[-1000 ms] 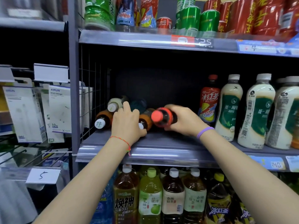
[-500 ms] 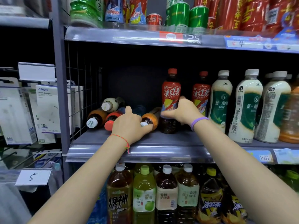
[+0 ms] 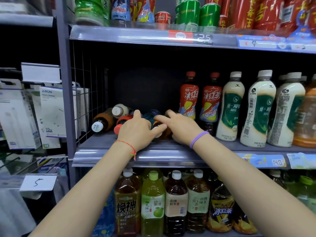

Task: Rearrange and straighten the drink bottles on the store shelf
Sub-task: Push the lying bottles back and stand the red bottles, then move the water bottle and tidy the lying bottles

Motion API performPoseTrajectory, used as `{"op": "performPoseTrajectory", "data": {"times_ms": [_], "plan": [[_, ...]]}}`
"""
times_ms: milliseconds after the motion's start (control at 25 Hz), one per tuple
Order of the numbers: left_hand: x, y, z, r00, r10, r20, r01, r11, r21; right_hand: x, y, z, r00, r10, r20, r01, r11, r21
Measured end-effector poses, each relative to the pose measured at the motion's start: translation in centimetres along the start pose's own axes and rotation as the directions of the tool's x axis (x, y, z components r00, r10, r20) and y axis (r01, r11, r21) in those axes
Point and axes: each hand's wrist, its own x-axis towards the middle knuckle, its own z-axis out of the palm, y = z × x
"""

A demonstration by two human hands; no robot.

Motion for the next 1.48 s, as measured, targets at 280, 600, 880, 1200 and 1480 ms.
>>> {"op": "performPoseTrajectory", "data": {"times_ms": [280, 600, 880, 1200, 1480], "plan": [[-0.8, -0.7, -0.3, 0.998, -0.058, -0.037, 0.048, 0.975, -0.216, -0.3, 0.6, -0.5, 0.980, 0.035, -0.196, 0.038, 0.934, 0.354], [-0.1, -0.3, 0.7, 0.996, -0.078, -0.039, 0.066, 0.969, -0.239, -0.3, 1.3, -3.8, 0.775, 0.568, -0.279, 0.071, 0.360, 0.930], [-0.5, 0.4, 0.8, 0.995, -0.057, -0.081, 0.036, 0.971, -0.237, -2.2, 3.9, -2.5, 0.561, 0.738, -0.375, -0.416, 0.643, 0.644], [-1.1, 1.5, -0.4, 0.825, 0.106, -0.555, -0.366, 0.848, -0.383, -1.7, -0.3, -0.5, 0.950, 0.103, -0.295, 0.055, 0.874, 0.483], [0.3, 1.3, -4.6, 0.778, -0.056, -0.626, -0.402, 0.721, -0.564, -1.2, -1.8, -2.7, 0.936, 0.279, -0.214, 0.071, 0.446, 0.892]]}}
